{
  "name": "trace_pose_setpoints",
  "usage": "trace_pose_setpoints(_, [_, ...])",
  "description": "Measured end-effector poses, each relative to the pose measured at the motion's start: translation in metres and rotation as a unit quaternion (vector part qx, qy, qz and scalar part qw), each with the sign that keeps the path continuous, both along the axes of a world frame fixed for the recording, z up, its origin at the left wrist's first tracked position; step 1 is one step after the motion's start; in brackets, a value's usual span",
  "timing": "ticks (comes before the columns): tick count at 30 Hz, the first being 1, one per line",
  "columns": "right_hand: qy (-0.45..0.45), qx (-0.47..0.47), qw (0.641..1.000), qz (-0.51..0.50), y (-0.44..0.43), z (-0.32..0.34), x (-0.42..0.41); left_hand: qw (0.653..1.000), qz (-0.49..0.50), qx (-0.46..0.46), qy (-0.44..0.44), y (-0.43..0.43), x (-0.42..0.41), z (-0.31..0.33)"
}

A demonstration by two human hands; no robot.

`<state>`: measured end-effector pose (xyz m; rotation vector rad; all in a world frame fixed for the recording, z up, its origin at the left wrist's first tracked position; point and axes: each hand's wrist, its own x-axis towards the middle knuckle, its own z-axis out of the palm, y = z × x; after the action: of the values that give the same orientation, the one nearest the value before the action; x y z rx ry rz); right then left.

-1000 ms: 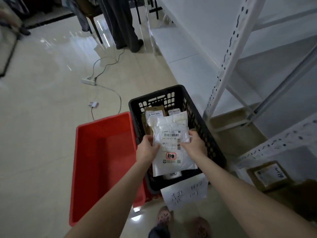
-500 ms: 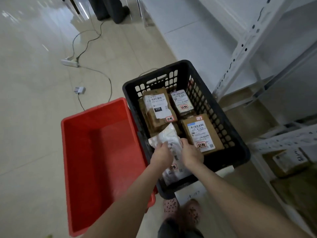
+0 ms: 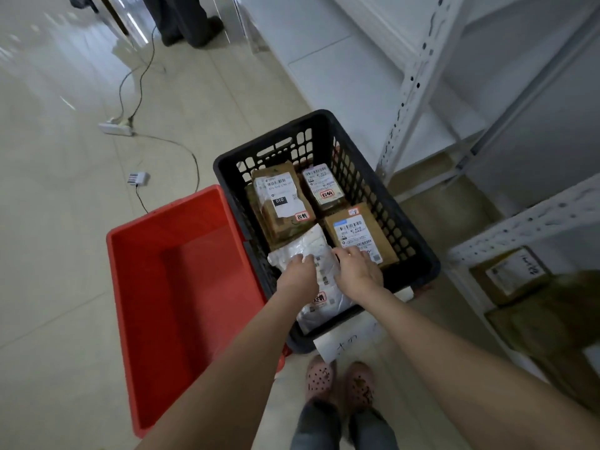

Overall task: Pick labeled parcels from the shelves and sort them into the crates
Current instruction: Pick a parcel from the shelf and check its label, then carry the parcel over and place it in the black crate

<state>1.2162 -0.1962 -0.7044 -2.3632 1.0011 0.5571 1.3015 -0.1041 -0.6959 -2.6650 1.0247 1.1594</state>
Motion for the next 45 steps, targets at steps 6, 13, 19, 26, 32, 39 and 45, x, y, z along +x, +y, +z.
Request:
trace_pose_setpoints(6, [-0.031,-0.065,0.997,-0.039,-0.009,0.051,-0.039,0.992,-0.098,-0.018,-0.071,-0.014,-0.017,0.05])
trace_pose_setpoints(13, [-0.025,-0.106,0.979,-0.173,0.008,0.104,-0.111,0.965,-0.237,-0.066,-0.094,-0.03,-0.063,0.1])
trace_pose_setpoints(19, [-0.023,-0.164,0.943,-0.288,0.035,0.156,-0.197,0.912,-0.373,-0.137,-0.098,-0.045,-0.133,0.14])
trace_pose_setpoints(26, [0.001,-0.204,0.889,-0.41,0.061,0.21,-0.323,0.835,-0.496,-0.21,-0.111,-0.049,-0.257,0.188])
trace_pose_setpoints(32, [0.015,-0.237,0.844,-0.481,0.099,0.238,-0.431,0.783,-0.558,-0.259,-0.092,-0.041,-0.372,0.223])
trace_pose_setpoints(39, [0.011,-0.27,0.81,-0.521,0.14,0.265,-0.567,0.737,-0.605,-0.293,-0.07,-0.009,-0.522,0.258])
trace_pose_setpoints(45, [0.001,-0.281,0.794,-0.539,0.172,0.282,-0.672,0.709,-0.628,-0.315,-0.061,0.019,-0.635,0.275])
